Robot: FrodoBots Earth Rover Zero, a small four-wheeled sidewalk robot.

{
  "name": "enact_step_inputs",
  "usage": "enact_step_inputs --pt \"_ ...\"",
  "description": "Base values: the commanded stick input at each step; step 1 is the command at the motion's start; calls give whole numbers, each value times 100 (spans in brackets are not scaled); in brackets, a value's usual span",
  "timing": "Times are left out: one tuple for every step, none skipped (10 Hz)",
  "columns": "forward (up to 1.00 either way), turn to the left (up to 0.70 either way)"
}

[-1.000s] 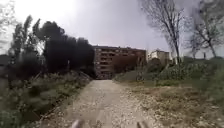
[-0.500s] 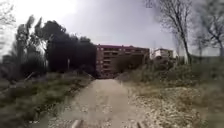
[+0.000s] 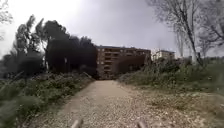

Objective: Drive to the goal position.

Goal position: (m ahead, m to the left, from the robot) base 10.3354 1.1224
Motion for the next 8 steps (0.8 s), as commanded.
enact_step_inputs --pt "100 26" --pt "100 27" --pt "100 4" --pt "100 -2" --pt "100 0" --pt "100 0" --pt "100 0" --pt "100 0"
